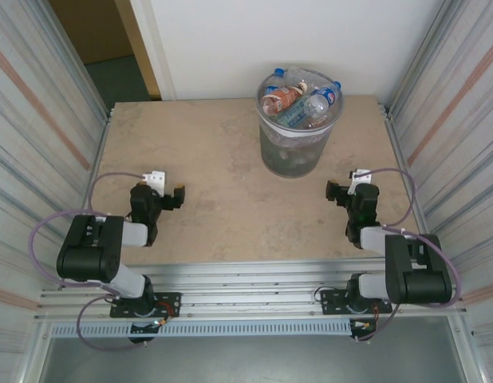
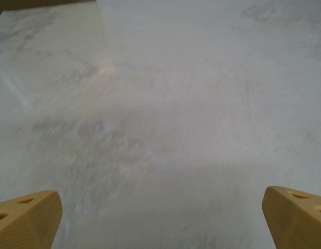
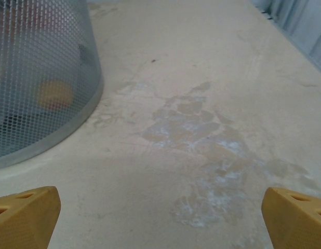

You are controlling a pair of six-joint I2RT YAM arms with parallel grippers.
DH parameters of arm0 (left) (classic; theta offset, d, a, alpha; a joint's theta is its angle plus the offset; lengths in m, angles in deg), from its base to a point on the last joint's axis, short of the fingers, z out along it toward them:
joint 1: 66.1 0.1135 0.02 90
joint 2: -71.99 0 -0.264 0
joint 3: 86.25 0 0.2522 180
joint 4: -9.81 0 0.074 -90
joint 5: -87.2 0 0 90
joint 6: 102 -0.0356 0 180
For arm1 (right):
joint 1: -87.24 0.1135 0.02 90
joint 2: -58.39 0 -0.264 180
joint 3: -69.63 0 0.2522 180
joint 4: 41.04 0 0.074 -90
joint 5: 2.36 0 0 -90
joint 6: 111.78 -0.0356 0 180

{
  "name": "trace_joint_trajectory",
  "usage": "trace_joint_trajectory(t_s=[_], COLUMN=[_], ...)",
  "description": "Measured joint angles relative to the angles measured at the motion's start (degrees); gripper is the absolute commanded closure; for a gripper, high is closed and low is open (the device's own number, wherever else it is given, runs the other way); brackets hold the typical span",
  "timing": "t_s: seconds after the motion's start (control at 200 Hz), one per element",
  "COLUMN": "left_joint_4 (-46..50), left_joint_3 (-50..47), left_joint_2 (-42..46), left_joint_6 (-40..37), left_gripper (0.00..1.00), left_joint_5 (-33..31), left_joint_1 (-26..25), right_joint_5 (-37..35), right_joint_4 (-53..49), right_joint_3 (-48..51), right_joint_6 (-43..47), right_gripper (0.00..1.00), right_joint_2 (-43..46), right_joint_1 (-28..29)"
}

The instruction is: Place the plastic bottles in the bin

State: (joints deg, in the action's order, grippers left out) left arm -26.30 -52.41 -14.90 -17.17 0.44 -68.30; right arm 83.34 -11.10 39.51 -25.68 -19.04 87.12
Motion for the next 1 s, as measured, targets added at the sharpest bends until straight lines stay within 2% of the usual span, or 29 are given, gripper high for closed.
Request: trace_joint_trajectory(t_s=[0.13, 0.23, 0.301, 0.506, 0.997], left_joint_4=[0.9, 2.4, 3.4, 5.0, 5.2], left_joint_3=[3.0, 3.1, 3.1, 3.1, 3.1], left_joint_2=[0.0, 0.0, 0.0, 0.0, 0.0], left_joint_6=[0.4, 0.5, 0.5, 0.9, 0.9], left_gripper=[0.01, 0.01, 0.01, 0.01, 0.01], left_joint_5=[4.3, 6.0, 6.3, 5.2, 4.4], left_joint_1=[3.8, 4.0, 3.9, 3.2, 3.1], right_joint_5=[6.0, 9.5, 10.8, 7.4, 5.4], right_joint_4=[4.8, 8.6, 7.6, 4.0, 2.1], right_joint_3=[0.0, 0.0, -0.6, -6.8, -7.0], right_joint_6=[0.0, -0.2, -0.6, -1.2, -1.2], right_gripper=[0.02, 0.02, 0.02, 0.02, 0.02], right_joint_2=[-5.2, -9.5, -10.5, -10.7, -10.7], right_joint_1=[-3.0, -5.0, -5.9, -3.1, -2.8])
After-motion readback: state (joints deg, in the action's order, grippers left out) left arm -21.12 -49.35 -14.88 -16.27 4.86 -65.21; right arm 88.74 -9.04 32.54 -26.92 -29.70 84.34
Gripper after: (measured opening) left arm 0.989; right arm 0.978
